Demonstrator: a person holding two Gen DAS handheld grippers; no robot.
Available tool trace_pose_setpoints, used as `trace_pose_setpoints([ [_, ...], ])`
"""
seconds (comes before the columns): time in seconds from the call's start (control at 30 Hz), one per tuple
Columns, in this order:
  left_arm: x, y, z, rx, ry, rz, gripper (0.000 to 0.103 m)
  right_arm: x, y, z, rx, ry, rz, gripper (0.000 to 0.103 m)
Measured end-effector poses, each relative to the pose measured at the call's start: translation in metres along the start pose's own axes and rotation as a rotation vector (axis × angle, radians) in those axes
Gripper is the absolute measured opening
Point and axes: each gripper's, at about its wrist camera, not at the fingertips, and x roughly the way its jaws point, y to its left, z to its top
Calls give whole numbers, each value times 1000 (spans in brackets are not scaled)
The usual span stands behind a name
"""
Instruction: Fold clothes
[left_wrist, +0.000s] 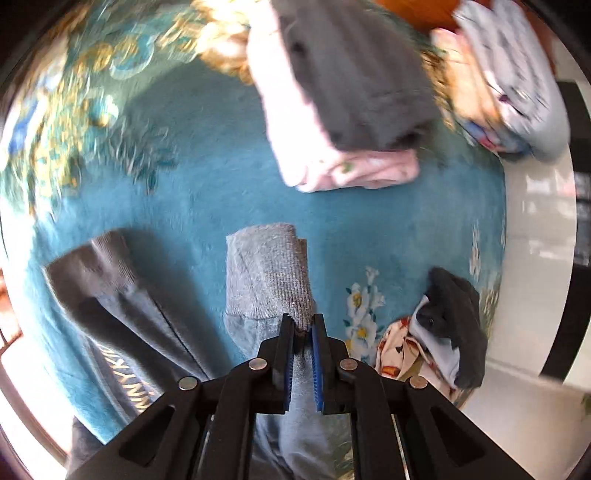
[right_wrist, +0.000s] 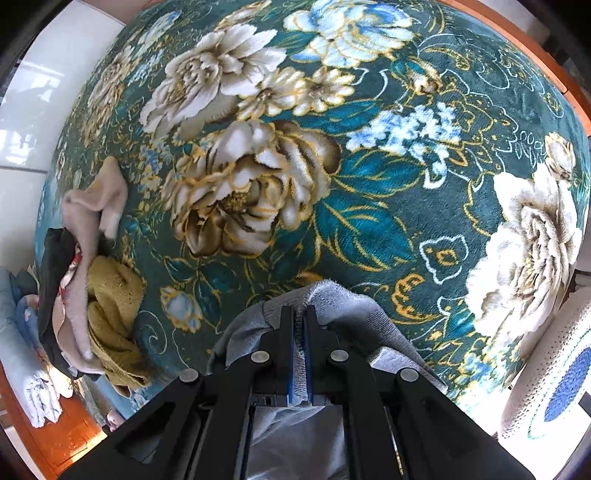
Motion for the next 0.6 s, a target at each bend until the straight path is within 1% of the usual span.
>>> trace_pose_setpoints([
  [0.03,9,7,2,-27,13,-3,9,2,6,0,-21,8,-8,4],
  [0.1,27,14,4,-71,29,19,9,5,21,1,-72,22,-28,5],
  [0.2,39,29,8,-112,37,23,9,4,43,0,-141,25,-85,7],
  [0.27,41,41,9,-121,55,6,9,-1,54,-2,-172,1,-146,14],
  [0.3,42,46,9,-125,64,-2,11,-5,62,-4,-192,-24,-190,19],
  [0.33,44,52,9,-129,73,-10,11,-10,73,-7,-221,-50,-224,19],
  [0.37,45,57,10,-133,82,-19,11,-15,88,-13,-271,-78,-230,19],
  [0.4,46,63,10,-137,91,-27,13,-17,105,-21,-323,-96,-226,19],
  [0.43,47,68,10,-142,101,-36,14,-14,127,-33,-385,-91,-198,19],
  [0.47,49,73,10,-147,118,-54,18,-9,150,-47,-450,-78,-168,19],
  [0.5,49,77,10,-146,136,-78,25,2,177,-64,-522,-42,-136,19],
  [0.53,46,75,11,-117,144,-103,29,14,202,-84,-599,-2,-111,20],
  [0.6,39,73,12,-59,159,-153,44,43,260,-139,-783,91,-65,20],
])
